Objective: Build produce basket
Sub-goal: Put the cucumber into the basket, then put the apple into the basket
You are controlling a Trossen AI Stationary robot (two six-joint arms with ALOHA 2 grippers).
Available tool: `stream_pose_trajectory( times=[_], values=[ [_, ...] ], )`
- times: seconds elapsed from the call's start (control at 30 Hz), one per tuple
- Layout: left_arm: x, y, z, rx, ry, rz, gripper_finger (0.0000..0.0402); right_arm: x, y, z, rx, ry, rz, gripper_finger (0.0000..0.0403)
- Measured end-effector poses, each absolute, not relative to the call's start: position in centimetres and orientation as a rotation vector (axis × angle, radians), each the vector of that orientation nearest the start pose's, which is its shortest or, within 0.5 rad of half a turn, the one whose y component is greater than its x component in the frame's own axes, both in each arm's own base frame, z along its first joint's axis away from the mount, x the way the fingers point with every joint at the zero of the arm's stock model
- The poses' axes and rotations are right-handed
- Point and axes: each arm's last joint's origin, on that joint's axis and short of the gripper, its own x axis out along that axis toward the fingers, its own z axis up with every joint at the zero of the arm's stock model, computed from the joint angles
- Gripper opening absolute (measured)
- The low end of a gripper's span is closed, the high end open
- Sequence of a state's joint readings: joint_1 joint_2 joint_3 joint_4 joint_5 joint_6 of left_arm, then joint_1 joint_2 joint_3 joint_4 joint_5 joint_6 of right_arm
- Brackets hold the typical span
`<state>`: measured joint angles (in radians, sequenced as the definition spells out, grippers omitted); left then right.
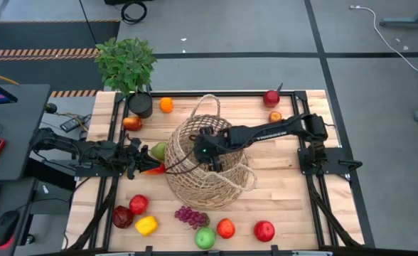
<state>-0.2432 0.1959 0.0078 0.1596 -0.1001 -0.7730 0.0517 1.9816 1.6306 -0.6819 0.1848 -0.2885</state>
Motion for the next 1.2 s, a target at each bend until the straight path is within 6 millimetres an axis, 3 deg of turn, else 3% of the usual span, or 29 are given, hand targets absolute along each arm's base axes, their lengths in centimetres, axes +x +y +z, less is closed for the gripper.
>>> stream_pose_trajectory(
  times=[0.47, 0.93, 1.03, 1.2],
  values=[
    [10.7, -2.4, 16.5, -0.767, 0.082, -0.125, 0.006, 42.5, 1.7, 22.8, -0.309, 1.075, 0.064, 0.0176],
    [10.7, -2.4, 16.5, -0.766, 0.082, -0.125, 0.006, 42.5, 0.1, 22.8, -0.208, 1.076, 0.128, 0.0266],
    [10.7, -2.4, 16.5, -0.766, 0.082, -0.125, 0.0057, 42.5, -0.3, 24.0, -0.224, 1.09, 0.097, 0.0281],
    [10.7, -2.4, 16.5, -0.767, 0.082, -0.125, 0.0057, 42.6, -0.9, 28.3, -0.236, 1.067, 0.057, 0.0287]
  ],
)
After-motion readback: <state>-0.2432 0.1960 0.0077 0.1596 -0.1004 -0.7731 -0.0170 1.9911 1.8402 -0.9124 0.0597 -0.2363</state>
